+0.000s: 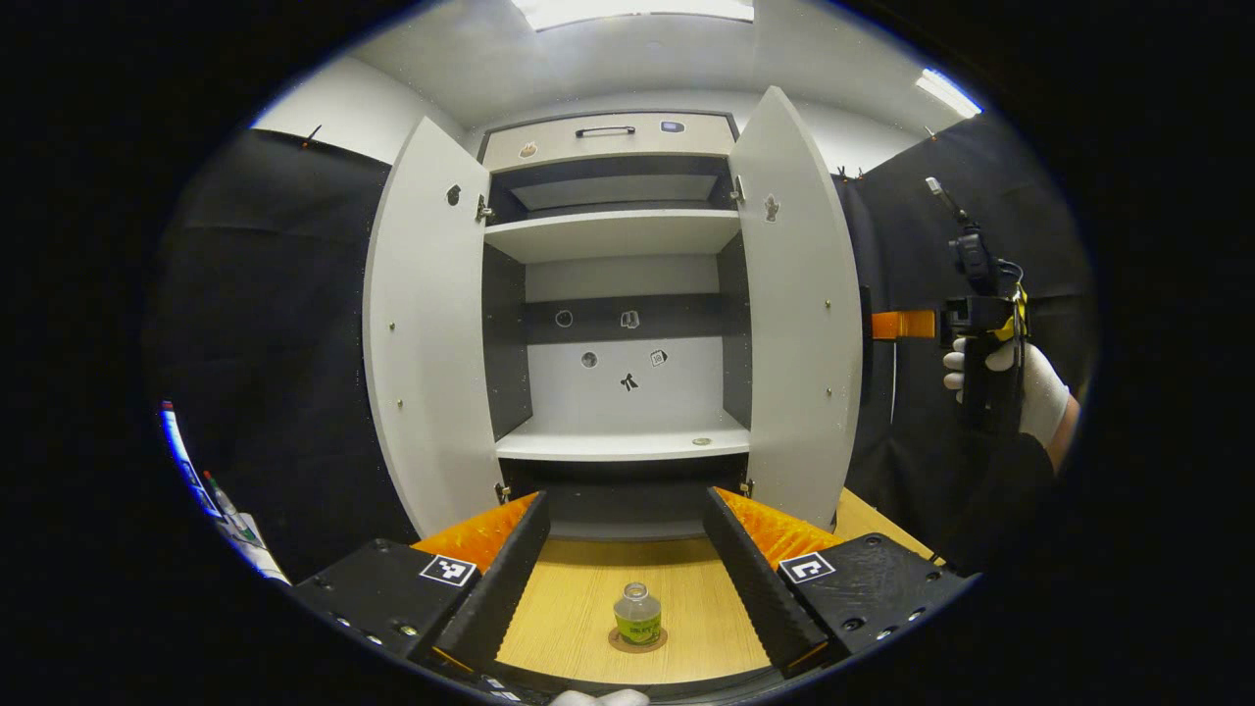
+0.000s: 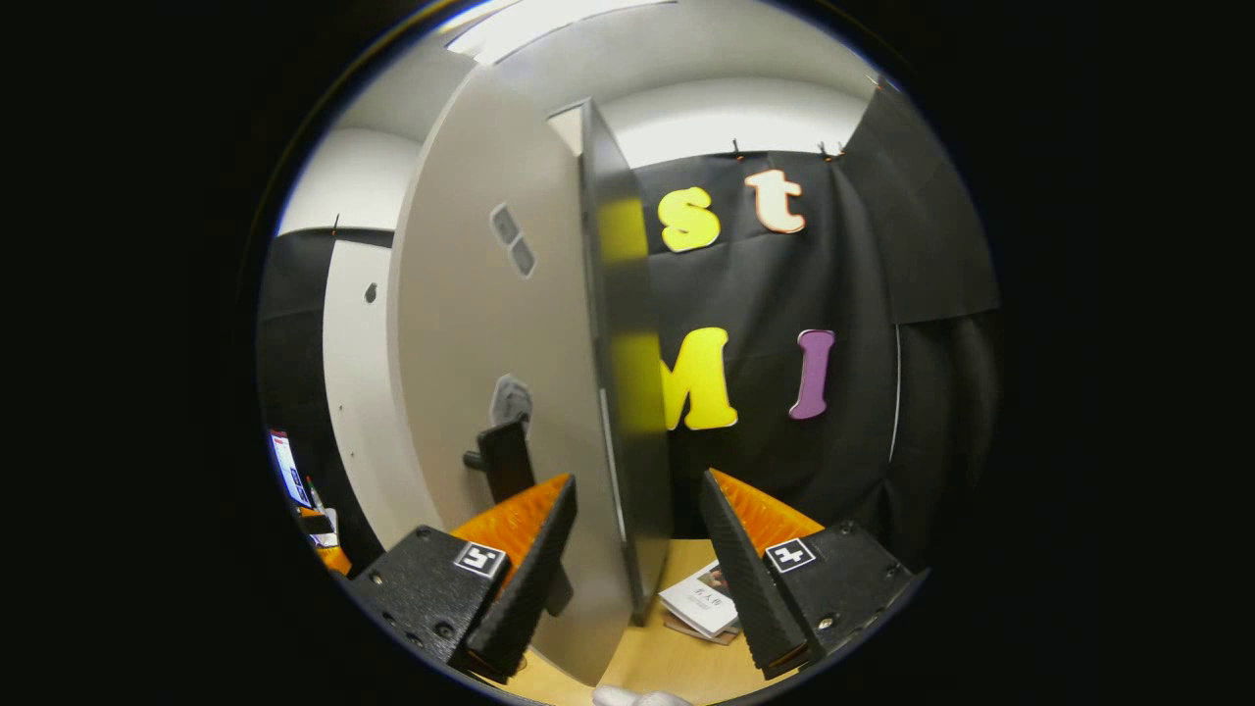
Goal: Grasp the bottle in the cabinet with the left hand and place it on the coaster, then close the right door with the right hand and the left door with the left hand.
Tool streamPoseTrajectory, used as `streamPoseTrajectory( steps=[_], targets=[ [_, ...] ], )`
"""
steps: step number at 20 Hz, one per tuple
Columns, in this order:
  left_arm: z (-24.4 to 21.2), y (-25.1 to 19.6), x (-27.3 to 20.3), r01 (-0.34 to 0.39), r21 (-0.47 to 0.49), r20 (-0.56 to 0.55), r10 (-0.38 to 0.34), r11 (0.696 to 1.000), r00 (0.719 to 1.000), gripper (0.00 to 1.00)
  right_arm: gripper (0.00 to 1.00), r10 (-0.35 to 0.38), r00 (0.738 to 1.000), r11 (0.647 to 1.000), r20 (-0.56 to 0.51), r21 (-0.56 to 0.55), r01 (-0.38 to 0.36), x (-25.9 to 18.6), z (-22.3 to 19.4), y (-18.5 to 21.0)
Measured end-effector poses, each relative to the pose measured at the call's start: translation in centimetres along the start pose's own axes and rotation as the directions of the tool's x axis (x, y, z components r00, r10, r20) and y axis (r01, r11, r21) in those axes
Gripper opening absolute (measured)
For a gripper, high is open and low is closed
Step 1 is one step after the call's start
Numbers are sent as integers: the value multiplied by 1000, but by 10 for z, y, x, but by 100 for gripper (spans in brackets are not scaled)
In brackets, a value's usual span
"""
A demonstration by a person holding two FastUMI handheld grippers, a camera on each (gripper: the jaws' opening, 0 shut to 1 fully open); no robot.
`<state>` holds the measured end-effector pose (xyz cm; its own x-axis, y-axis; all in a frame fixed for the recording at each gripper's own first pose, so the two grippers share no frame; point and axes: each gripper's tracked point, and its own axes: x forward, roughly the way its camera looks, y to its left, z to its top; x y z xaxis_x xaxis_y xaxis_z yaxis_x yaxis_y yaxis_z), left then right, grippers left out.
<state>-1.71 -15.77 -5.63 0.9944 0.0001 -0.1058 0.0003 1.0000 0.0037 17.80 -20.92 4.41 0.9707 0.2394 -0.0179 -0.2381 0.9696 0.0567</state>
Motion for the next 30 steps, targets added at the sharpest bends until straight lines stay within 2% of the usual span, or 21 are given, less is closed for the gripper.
streamPoseTrajectory(
  steps=[5,12,22,25,30],
  targets=[
    [0,27,19,23,-6,6,-23,1000,1000,96,78,-51,999,995,7,-87,51,-8,7,19],
    [-17,57,38,49,-21,-17,-50,999,999,96,78,-55,998,996,-3,-76,55,8,4,73],
    [-20,108,49,41,-13,-16,-42,999,999,96,78,-35,998,996,-42,-82,31,38,-15,137],
    [-18,122,48,26,-11,-5,-26,1000,1000,96,78,4,999,997,-40,-71,-6,46,-13,148],
    [-21,141,50,16,-17,-9,-17,1000,1000,96,78,-7,1000,996,1,-86,7,43,-3,153]
  ],
)
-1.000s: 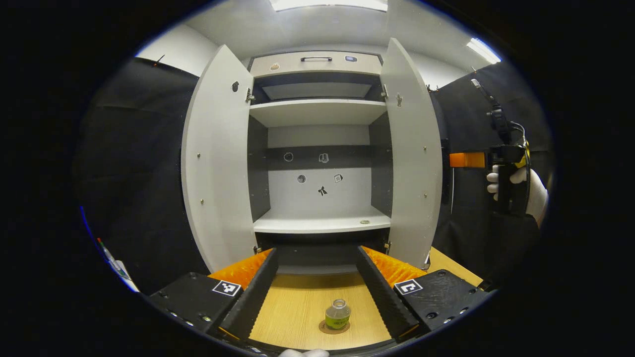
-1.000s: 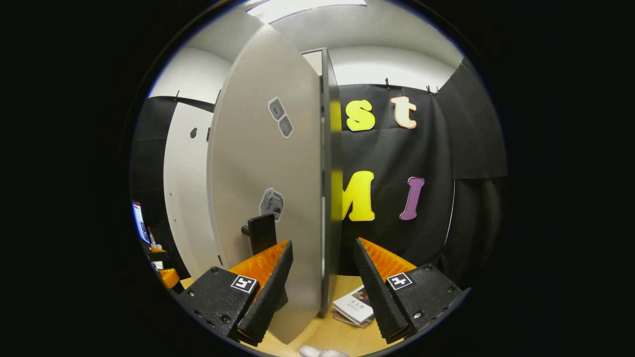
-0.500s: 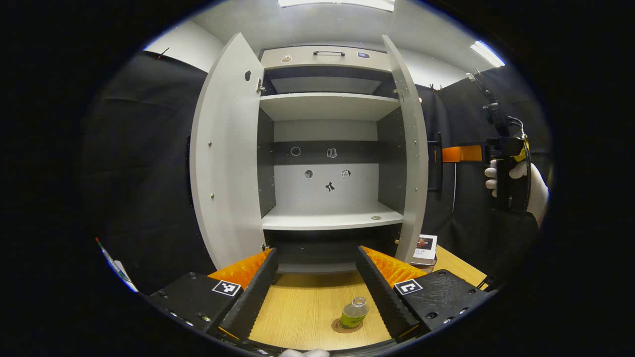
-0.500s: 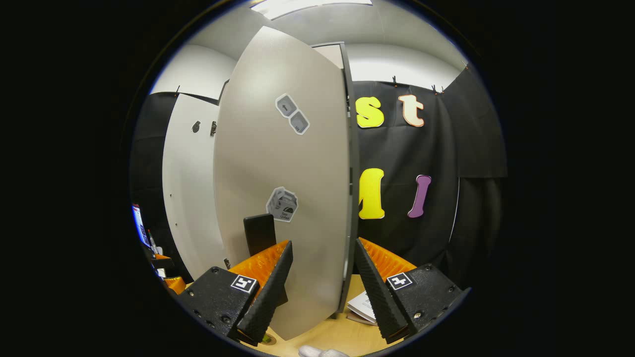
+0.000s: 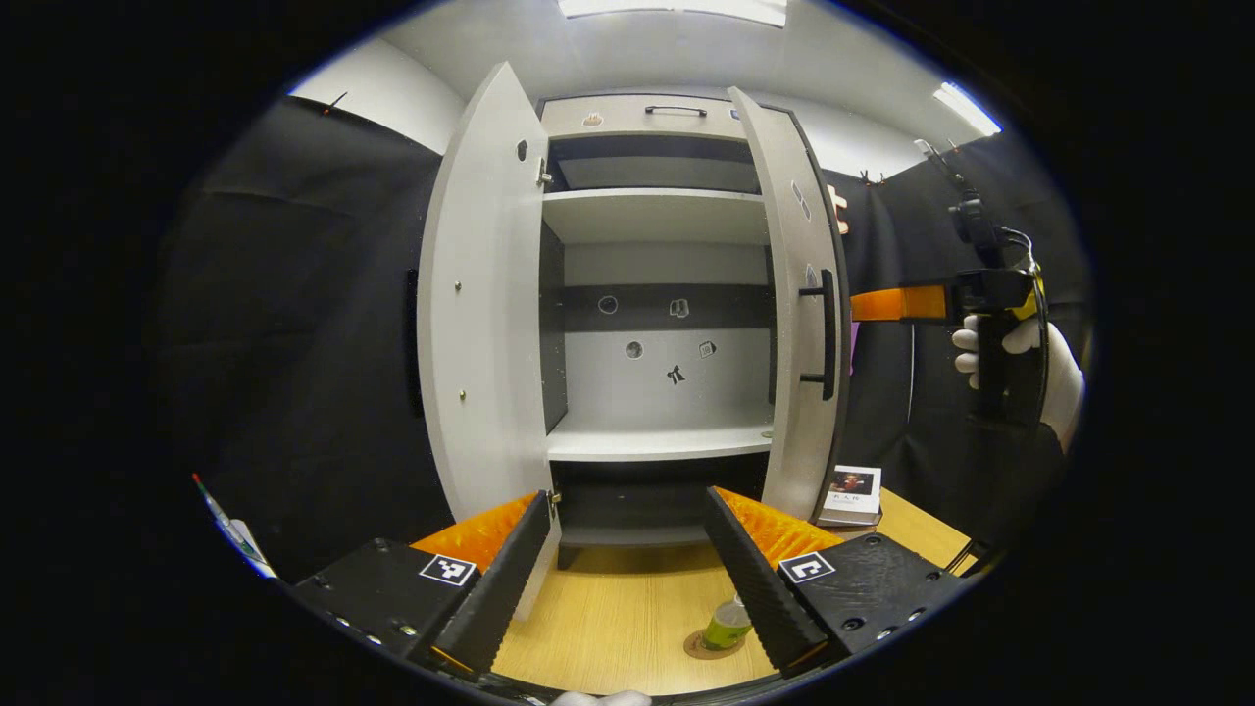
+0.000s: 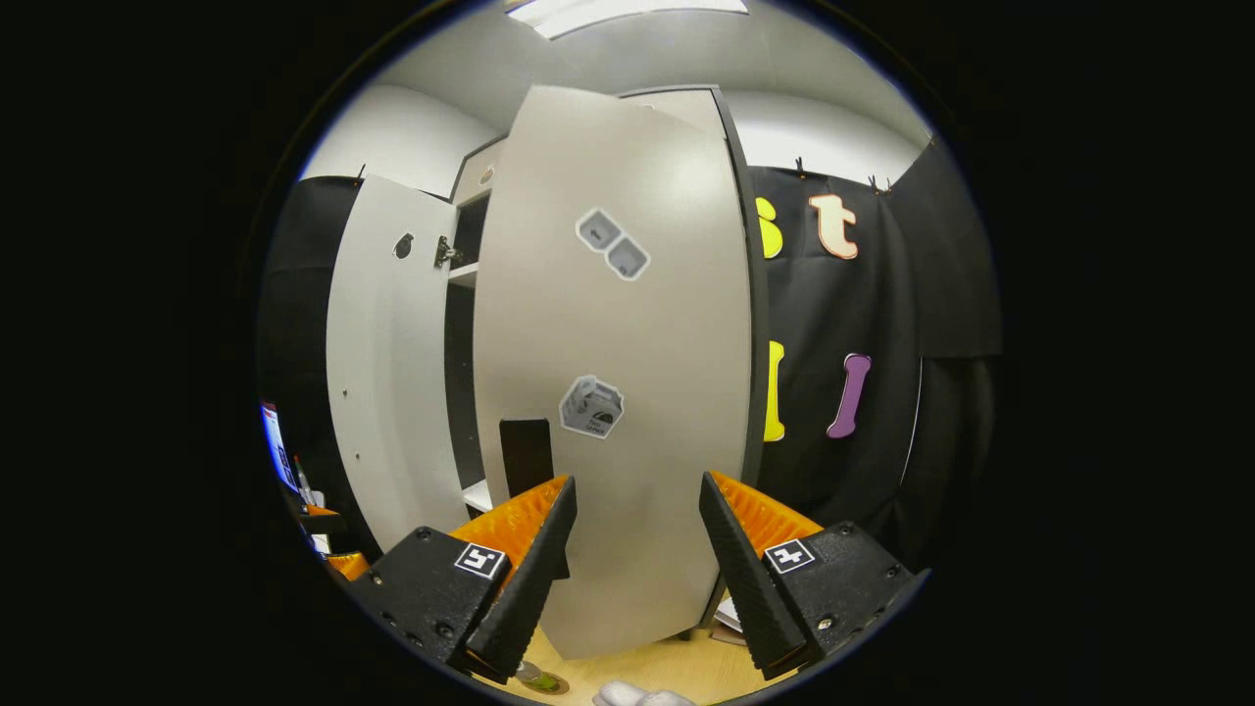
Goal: Grasp the bottle in the cabinet with the left hand and place it on the coaster, then close the right door with the right hand and the left door with the left hand.
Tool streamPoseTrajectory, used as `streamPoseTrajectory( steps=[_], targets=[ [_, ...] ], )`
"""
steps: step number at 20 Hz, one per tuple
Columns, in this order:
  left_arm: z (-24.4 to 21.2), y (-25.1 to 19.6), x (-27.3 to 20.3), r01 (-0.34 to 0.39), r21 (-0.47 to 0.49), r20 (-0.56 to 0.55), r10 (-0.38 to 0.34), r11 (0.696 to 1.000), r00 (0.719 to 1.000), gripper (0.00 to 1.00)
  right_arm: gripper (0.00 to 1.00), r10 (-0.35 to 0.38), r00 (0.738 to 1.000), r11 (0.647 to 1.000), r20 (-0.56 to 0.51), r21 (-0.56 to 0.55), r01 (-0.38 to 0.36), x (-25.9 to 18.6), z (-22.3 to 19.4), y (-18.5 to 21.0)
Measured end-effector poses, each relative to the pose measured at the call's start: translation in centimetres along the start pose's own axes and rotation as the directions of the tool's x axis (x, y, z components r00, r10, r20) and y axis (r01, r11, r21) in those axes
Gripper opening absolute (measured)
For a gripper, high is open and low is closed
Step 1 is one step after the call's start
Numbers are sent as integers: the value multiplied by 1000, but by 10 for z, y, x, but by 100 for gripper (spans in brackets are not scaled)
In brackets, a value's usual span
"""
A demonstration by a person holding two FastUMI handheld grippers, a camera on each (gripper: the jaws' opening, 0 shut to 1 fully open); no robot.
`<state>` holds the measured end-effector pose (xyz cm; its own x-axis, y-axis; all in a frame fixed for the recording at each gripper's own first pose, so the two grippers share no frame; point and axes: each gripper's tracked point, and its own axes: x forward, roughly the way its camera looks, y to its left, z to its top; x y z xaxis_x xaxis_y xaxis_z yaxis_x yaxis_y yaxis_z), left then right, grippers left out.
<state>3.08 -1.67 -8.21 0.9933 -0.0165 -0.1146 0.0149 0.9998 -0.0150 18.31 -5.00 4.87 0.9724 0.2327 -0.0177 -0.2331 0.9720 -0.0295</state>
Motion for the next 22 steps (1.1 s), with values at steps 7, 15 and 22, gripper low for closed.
streamPoseTrajectory(
  steps=[7,15,22],
  targets=[
    [-9,26,5,-25,-16,-17,25,1000,1000,96,80,-34,999,999,-18,-6,34,-20,-14,0],
    [4,131,12,-152,-15,-3,152,988,988,96,82,-66,994,998,-92,-19,64,-47,-49,2],
    [24,255,31,-296,50,16,295,954,955,96,82,-62,989,998,-138,18,65,-63,-63,18]
  ],
)
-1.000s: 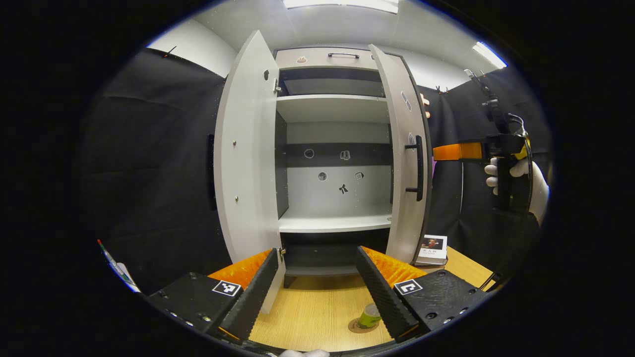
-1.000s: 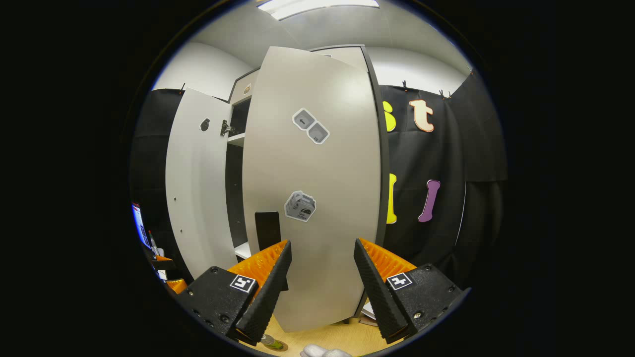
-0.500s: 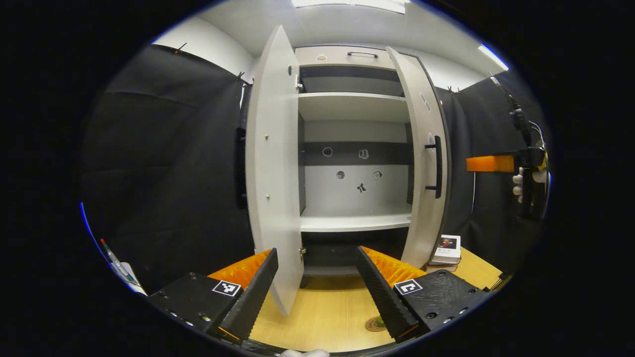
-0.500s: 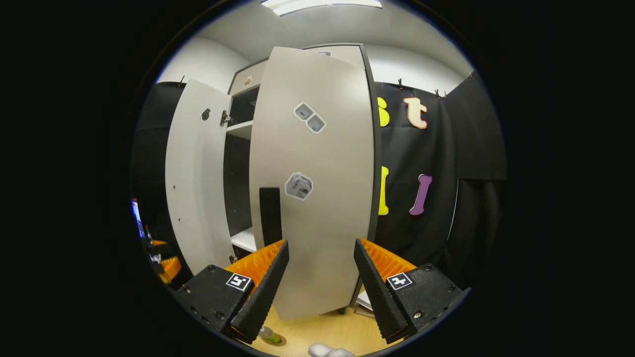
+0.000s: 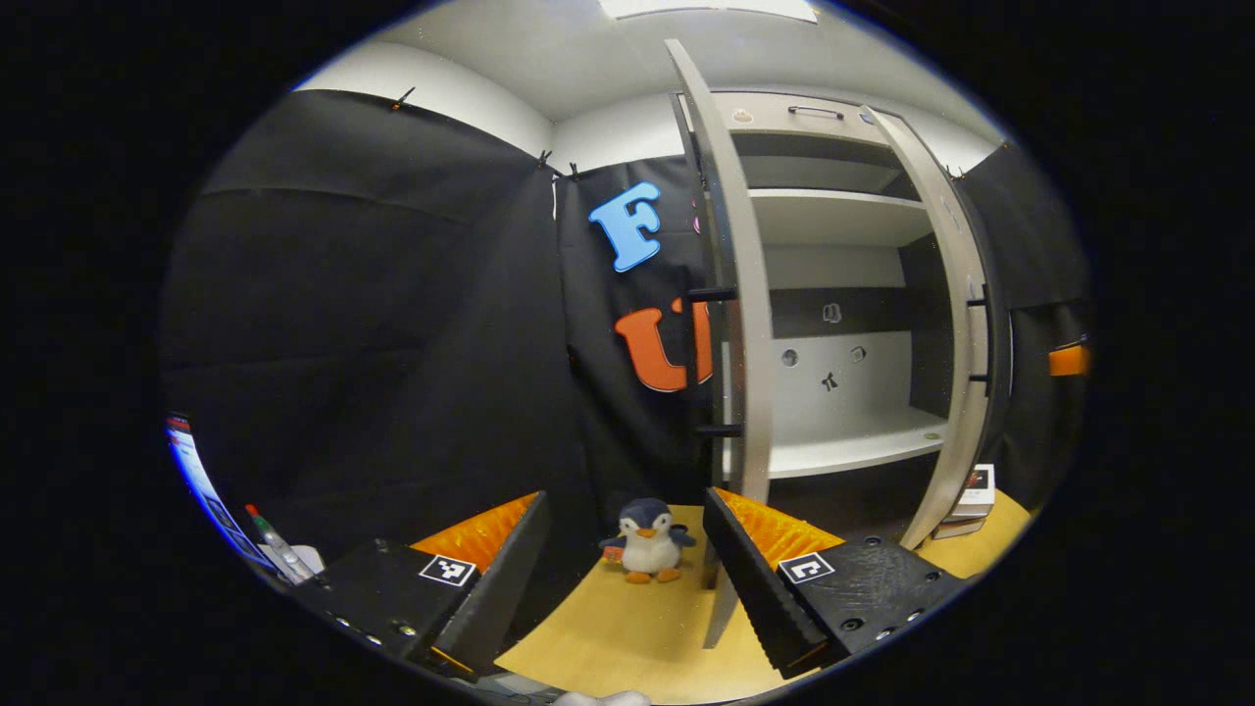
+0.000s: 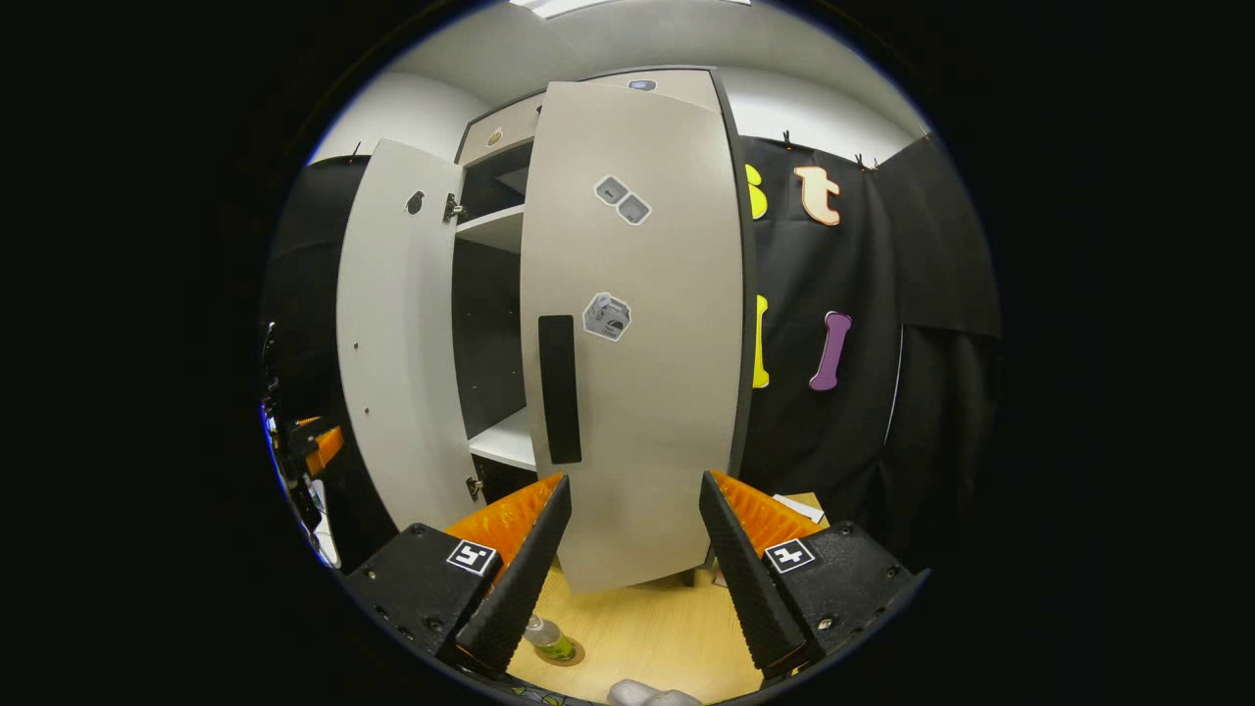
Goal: Grasp the bottle in the cabinet with the left hand and place it on the coaster, then close the right door with the right hand and the left door with the left hand.
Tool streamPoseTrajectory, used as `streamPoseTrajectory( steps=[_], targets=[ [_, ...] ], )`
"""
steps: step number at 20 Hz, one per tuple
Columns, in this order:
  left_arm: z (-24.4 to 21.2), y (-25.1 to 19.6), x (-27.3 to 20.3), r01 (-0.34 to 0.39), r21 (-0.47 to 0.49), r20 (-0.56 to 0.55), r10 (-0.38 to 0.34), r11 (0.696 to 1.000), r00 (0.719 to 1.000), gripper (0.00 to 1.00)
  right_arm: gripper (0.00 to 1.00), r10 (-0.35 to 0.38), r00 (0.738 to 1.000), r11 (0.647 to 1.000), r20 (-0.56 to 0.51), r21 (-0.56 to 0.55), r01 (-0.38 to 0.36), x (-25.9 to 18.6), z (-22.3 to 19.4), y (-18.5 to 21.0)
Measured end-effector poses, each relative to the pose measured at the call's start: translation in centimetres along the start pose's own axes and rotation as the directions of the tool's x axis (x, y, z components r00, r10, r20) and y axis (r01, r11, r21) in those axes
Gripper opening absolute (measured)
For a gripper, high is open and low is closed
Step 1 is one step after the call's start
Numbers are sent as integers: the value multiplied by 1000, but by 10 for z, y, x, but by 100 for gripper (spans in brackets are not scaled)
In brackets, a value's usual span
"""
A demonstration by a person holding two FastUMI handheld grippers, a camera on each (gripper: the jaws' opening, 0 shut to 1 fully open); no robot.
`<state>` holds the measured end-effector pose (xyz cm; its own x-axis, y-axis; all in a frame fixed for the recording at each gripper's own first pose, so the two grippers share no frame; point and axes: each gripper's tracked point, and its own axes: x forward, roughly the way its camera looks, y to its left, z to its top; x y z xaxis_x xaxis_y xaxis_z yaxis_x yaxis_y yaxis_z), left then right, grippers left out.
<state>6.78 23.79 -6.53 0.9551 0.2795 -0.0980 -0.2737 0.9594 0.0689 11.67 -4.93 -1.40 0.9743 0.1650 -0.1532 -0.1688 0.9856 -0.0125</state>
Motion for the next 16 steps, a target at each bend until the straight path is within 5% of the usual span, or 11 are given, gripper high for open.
streamPoseTrajectory(
  steps=[9,13,16],
  targets=[
    [56,42,71,-38,-28,74,40,999,996,96,82,-55,998,998,-36,28,56,-21,-20,-6],
    [71,27,78,8,-85,100,0,996,995,96,82,-83,995,995,-49,49,85,-28,-25,-10],
    [77,7,84,30,-42,130,-24,999,991,94,82,-89,995,994,-54,58,92,-31,-27,-10]
  ],
)
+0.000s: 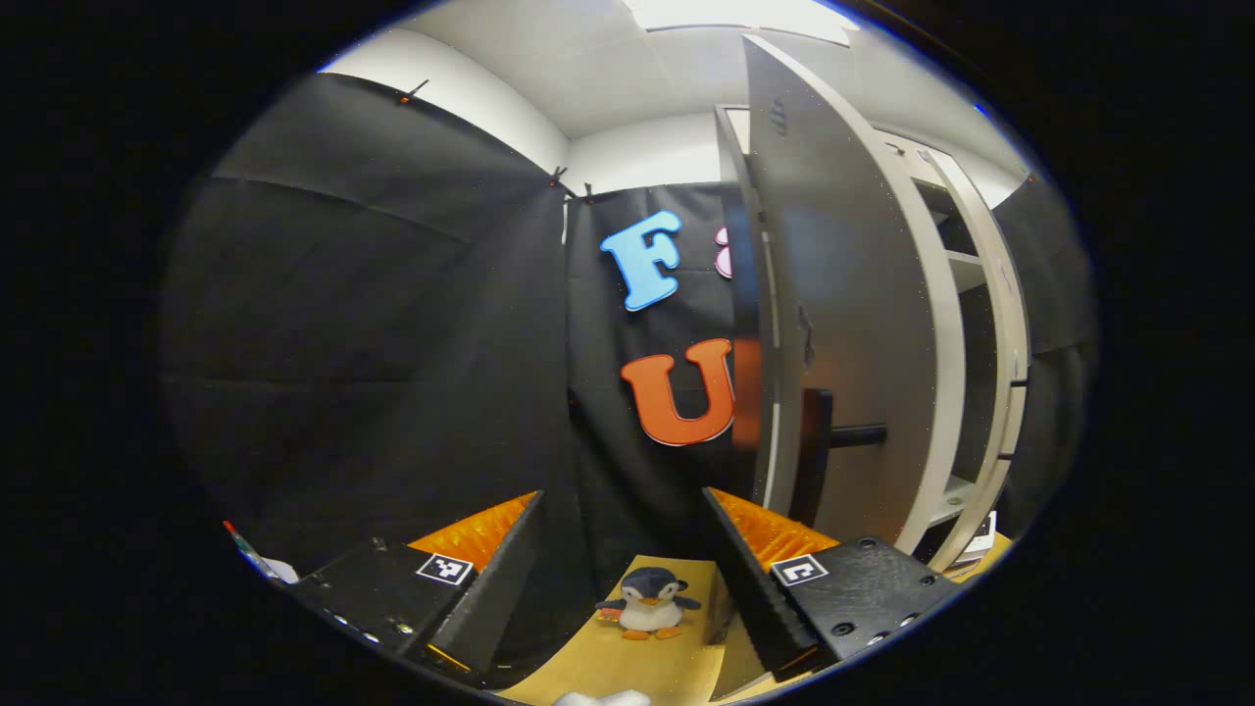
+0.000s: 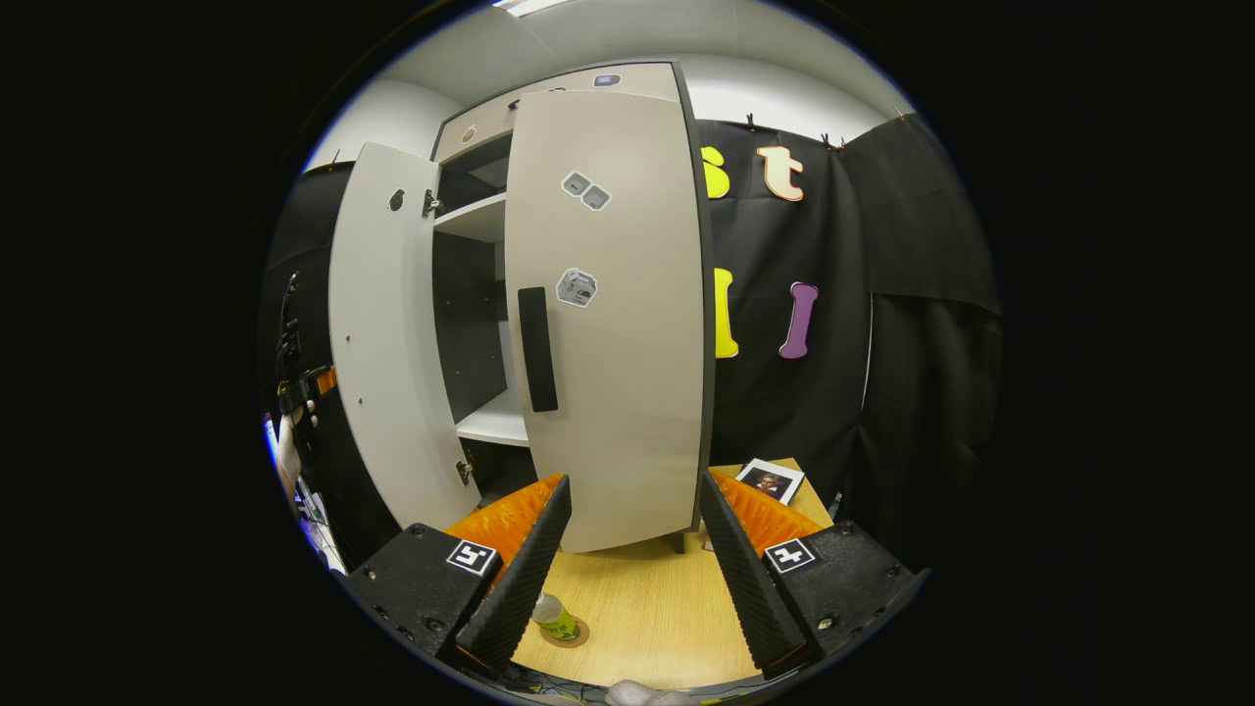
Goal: Grasp the bottle in the cabinet with the left hand and place it on the coaster, then close the right door with the right hand and the left door with the left hand.
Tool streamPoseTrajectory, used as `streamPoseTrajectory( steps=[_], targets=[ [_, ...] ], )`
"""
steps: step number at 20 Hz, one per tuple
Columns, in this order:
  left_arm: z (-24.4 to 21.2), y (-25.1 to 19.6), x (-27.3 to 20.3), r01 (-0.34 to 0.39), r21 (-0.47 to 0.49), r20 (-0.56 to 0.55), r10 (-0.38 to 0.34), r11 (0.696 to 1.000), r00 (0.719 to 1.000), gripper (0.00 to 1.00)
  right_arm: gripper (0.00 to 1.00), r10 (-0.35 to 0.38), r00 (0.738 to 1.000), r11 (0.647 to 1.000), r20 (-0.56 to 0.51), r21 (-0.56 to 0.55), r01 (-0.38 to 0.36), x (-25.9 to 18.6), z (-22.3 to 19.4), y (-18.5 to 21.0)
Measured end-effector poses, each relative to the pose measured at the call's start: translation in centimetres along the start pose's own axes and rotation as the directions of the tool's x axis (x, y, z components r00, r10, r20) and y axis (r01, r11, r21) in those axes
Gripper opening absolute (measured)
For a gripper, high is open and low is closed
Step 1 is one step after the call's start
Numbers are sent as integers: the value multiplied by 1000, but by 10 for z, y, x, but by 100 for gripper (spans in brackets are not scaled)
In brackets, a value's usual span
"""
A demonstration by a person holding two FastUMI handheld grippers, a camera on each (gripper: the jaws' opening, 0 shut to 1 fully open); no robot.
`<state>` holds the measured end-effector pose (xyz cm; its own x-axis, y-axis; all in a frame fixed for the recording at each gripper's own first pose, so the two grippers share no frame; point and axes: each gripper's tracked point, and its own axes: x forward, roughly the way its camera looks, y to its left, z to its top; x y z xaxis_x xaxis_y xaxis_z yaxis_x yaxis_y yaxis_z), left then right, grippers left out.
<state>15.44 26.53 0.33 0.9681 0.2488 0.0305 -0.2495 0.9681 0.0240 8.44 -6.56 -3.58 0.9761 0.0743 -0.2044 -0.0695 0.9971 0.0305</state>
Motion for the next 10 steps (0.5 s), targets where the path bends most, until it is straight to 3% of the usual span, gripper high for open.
streamPoseTrajectory(
  steps=[1,4,10],
  targets=[
    [3,-1,-5,-10,26,6,10,1000,1000,84,82,-1,1000,1000,-1,2,1,-1,-1,0],
    [6,-10,-7,-7,41,9,7,999,1000,87,82,-4,1000,1000,-3,2,4,-2,-2,-2],
    [6,-59,-18,86,15,4,-86,996,996,87,82,2,1000,1000,-8,12,-2,-4,-4,0]
  ],
)
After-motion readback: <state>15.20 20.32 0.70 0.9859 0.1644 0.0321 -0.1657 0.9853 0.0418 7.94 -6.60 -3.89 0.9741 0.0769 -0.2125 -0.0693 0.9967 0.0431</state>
